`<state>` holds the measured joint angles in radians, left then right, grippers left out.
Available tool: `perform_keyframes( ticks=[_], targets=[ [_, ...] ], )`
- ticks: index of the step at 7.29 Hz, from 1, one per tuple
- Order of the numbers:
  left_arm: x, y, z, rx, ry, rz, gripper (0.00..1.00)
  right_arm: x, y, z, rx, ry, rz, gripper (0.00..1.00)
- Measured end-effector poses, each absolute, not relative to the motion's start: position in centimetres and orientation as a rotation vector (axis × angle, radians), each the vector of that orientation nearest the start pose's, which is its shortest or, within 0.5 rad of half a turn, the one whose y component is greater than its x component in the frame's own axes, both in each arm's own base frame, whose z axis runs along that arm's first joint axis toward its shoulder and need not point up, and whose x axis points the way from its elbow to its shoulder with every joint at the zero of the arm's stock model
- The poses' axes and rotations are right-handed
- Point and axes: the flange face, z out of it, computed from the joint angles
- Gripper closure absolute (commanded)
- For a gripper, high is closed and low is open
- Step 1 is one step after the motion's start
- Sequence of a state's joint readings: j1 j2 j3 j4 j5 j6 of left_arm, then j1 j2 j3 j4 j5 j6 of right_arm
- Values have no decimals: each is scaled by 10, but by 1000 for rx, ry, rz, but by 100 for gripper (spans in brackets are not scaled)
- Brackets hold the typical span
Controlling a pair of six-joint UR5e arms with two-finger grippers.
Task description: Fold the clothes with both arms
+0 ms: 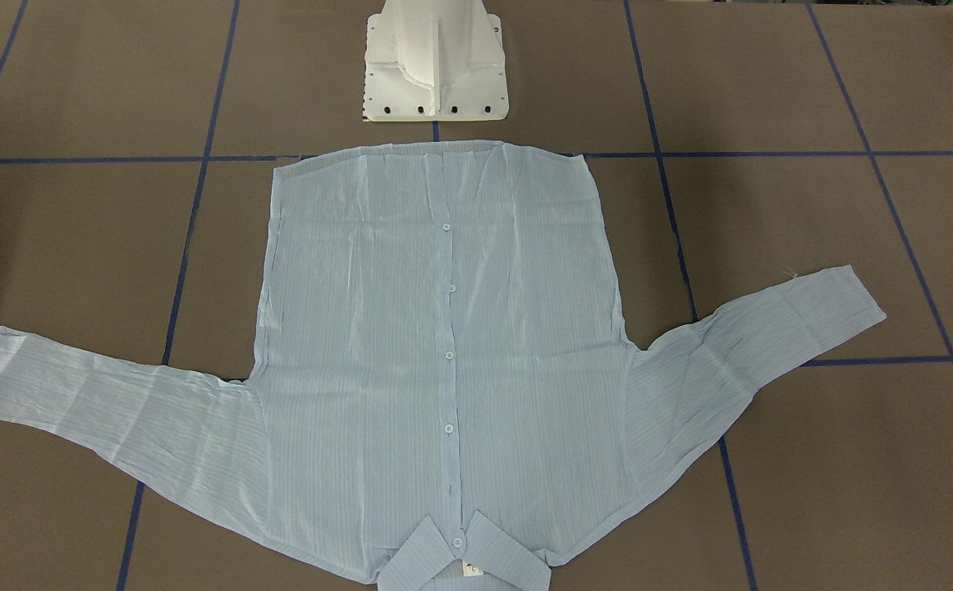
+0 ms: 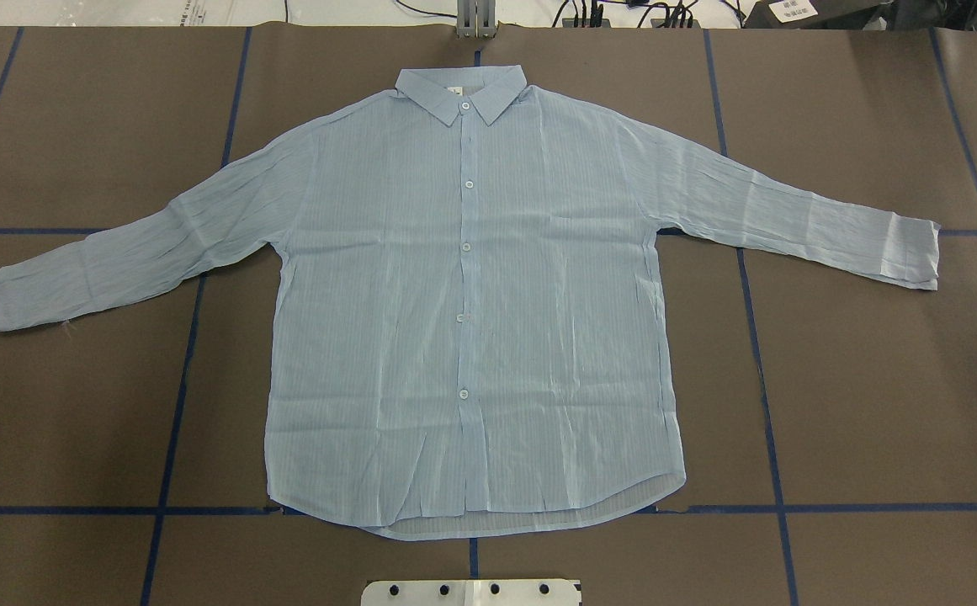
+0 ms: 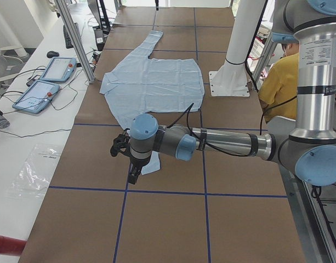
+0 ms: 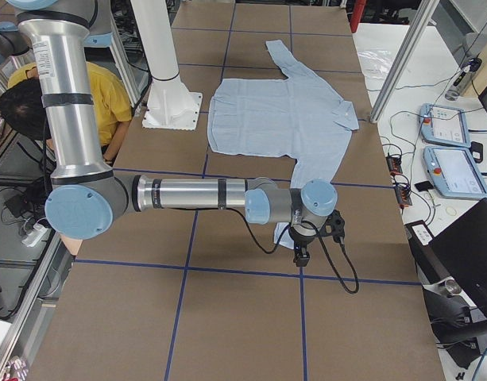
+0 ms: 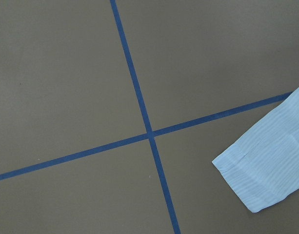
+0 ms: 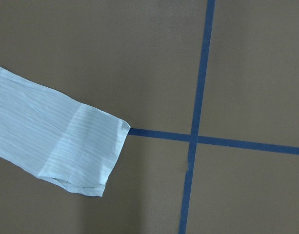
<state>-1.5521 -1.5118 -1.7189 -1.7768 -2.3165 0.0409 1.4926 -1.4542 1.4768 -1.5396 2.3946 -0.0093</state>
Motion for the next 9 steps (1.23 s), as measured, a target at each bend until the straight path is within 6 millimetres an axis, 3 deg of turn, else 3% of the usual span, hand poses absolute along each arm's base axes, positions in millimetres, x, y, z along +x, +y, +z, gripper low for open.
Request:
perform_keyframes(
  ticks=[4,7,9],
  targets=[
    [-56,-482,586,303,736,167,0,16,-544,646,104,-826,-144,0],
    [-54,-482,583,316,738,179,0,-31,-552,657,104,-829,-230,0],
    [-54,-482,580,324,738,183,0,-72,-578,665,102,-817,-192,1]
  ],
)
